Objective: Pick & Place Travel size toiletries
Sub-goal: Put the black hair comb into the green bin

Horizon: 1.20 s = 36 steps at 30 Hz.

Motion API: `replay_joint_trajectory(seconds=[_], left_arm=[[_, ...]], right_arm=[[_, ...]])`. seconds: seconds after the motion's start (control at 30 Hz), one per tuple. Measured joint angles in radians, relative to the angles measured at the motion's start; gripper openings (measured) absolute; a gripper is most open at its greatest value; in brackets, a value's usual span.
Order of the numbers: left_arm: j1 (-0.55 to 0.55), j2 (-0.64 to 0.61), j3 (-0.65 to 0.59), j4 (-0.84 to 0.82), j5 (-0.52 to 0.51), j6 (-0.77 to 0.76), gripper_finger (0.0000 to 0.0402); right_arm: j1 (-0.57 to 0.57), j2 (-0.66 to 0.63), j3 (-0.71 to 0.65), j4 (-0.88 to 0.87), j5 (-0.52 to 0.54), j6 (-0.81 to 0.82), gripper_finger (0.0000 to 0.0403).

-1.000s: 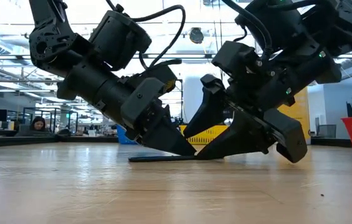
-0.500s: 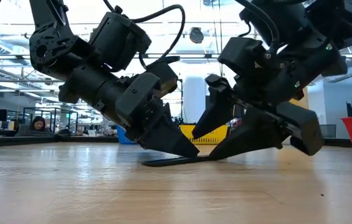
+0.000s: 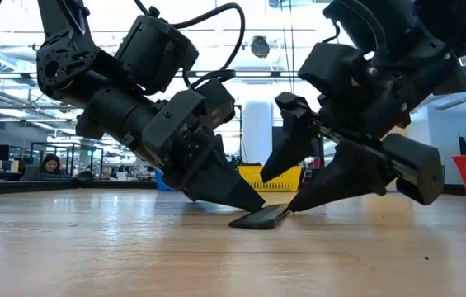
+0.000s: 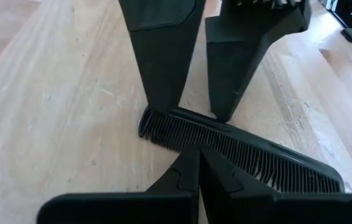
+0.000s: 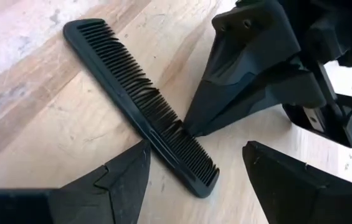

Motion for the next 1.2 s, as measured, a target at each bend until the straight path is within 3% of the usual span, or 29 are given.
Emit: replay_joint_trajectory(seconds=[0.5, 0.93, 1.2], left_arm=[[0.004, 0.001, 0.011, -0.007, -0.081, -0.037, 0.0009], [0.005, -0.001, 0.011, -0.019, -0.099, -0.007, 0.0002], [-0.003, 0.000, 0.010, -0.004, -0.080, 0.021, 0.0003]], right_arm=[[-0.006, 0.009, -0.012, 0.032, -0.007, -0.260, 0.0240], [0.021, 0.040, -0.014, 0.155, 0.094, -0.288, 0.0205], [0.022, 0.040, -0.014, 0.149, 0.096, -0.236, 0.0190]])
